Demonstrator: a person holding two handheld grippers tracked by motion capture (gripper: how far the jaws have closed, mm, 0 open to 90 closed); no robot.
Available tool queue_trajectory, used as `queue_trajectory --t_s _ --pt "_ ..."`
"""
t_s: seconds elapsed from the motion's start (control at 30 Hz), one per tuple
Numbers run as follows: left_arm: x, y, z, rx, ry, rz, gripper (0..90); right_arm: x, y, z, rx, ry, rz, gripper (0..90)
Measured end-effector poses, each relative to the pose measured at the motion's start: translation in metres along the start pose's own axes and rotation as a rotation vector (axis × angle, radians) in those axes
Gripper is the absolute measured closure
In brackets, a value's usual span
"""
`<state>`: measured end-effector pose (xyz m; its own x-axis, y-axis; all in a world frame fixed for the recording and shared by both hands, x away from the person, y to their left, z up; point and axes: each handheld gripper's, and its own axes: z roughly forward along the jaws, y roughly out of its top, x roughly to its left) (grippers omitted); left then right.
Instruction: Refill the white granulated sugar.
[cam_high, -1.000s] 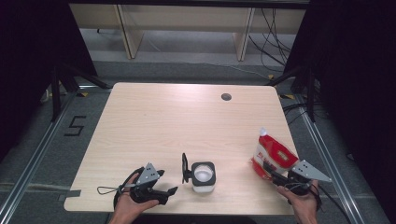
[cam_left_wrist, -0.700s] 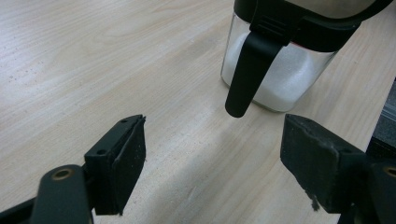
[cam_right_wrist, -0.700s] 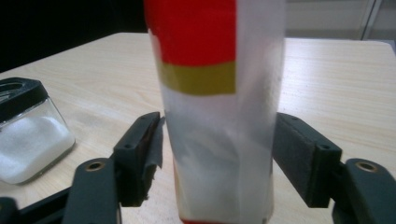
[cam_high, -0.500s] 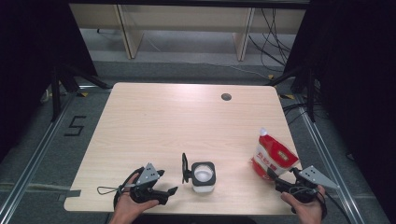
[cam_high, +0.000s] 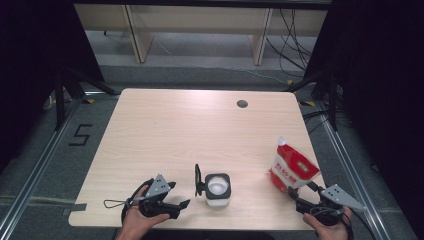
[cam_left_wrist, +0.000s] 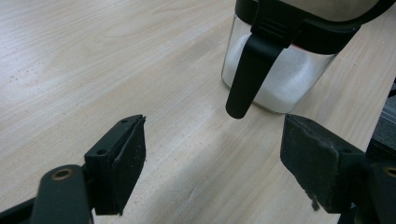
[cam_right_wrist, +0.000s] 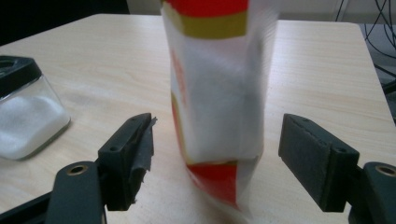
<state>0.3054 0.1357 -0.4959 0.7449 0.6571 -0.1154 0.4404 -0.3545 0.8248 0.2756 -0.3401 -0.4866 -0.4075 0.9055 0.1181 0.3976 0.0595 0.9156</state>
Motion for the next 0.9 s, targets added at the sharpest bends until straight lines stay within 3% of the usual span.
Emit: queue_trajectory --t_s 0.03,0.07,0.13,0.17,0.2,0.27,0.33,0.37,0.4,0.43,0.47,0.5,0.6,0.63,0.7,0.73,0.8,0.83,0.87,0.9 --pt "0.000 0.000 0.000 -0.004 -0.003 -0.005 22.0 0.000 0.000 -0.001 0.008 0.012 -0.005 27.3" --pt "0.001 0.001 0.000 -0.007 -0.007 0.024 22.0 0.000 -0.001 0.001 -0.003 0.005 -0.027 27.2" --pt "0.000 0.000 0.001 -0.010 -0.008 0.017 22.0 0.004 -0.001 -0.002 0.012 -0.004 0.001 26.7" --pt "0.000 0.000 0.001 -0.009 -0.009 0.015 22.0 0.001 -0.002 -0.002 0.004 0.007 -0.025 26.7" --pt "0.001 0.001 0.000 0.002 -0.008 0.024 22.0 0.003 -0.002 -0.003 0.018 -0.005 -0.009 26.7" --pt "-0.001 0.001 0.000 -0.002 -0.007 0.001 22.0 0.002 -0.002 -0.004 0.011 -0.013 -0.043 26.7" --pt "-0.001 0.001 0.000 -0.003 -0.005 -0.006 22.0 0.005 -0.004 -0.005 0.030 -0.012 -0.018 26.6" --pt "0.000 0.001 0.000 -0.006 -0.003 0.002 22.0 0.003 -0.004 -0.005 0.028 -0.015 -0.044 26.4" --pt "0.001 0.001 0.000 -0.010 -0.004 0.006 22.0 0.007 -0.004 -0.007 0.037 -0.019 -0.007 26.4" --pt "0.002 0.001 -0.001 0.018 0.008 0.023 22.0 0.005 -0.004 -0.006 0.025 -0.008 -0.033 26.4" --pt "0.003 0.001 -0.001 0.014 0.008 0.027 22.0 0.004 -0.004 -0.007 0.018 -0.004 -0.034 26.4" --pt "0.001 0.001 0.000 -0.006 -0.001 0.004 22.0 0.005 -0.005 -0.009 0.025 -0.011 -0.017 26.4" --pt "0.002 0.001 0.000 0.006 -0.001 0.009 22.0 0.004 -0.006 -0.010 0.022 -0.011 -0.029 26.4" --pt "0.000 0.001 0.001 -0.001 -0.002 -0.011 22.0 0.006 -0.006 -0.011 0.026 -0.011 -0.003 26.4" --pt "0.001 0.001 0.000 0.006 -0.001 0.000 22.0 0.009 -0.007 -0.012 0.040 -0.001 0.009 26.4" --pt "0.001 0.001 0.000 0.006 -0.001 0.000 22.0 0.009 -0.007 -0.013 0.046 -0.010 0.006 26.4" --pt "0.001 0.001 0.000 0.006 0.000 0.000 22.0 0.006 -0.008 -0.011 0.024 -0.004 -0.057 26.2" --pt "0.001 0.001 -0.001 0.005 0.004 0.001 22.0 0.010 -0.008 -0.013 0.041 -0.003 -0.002 26.2" --pt "0.001 0.001 0.000 -0.003 -0.002 0.005 22.0 0.008 -0.008 -0.013 0.036 0.010 -0.032 26.2" --pt "0.000 0.001 0.000 -0.008 0.001 -0.012 22.0 0.008 -0.008 -0.014 0.032 0.006 -0.030 26.2"
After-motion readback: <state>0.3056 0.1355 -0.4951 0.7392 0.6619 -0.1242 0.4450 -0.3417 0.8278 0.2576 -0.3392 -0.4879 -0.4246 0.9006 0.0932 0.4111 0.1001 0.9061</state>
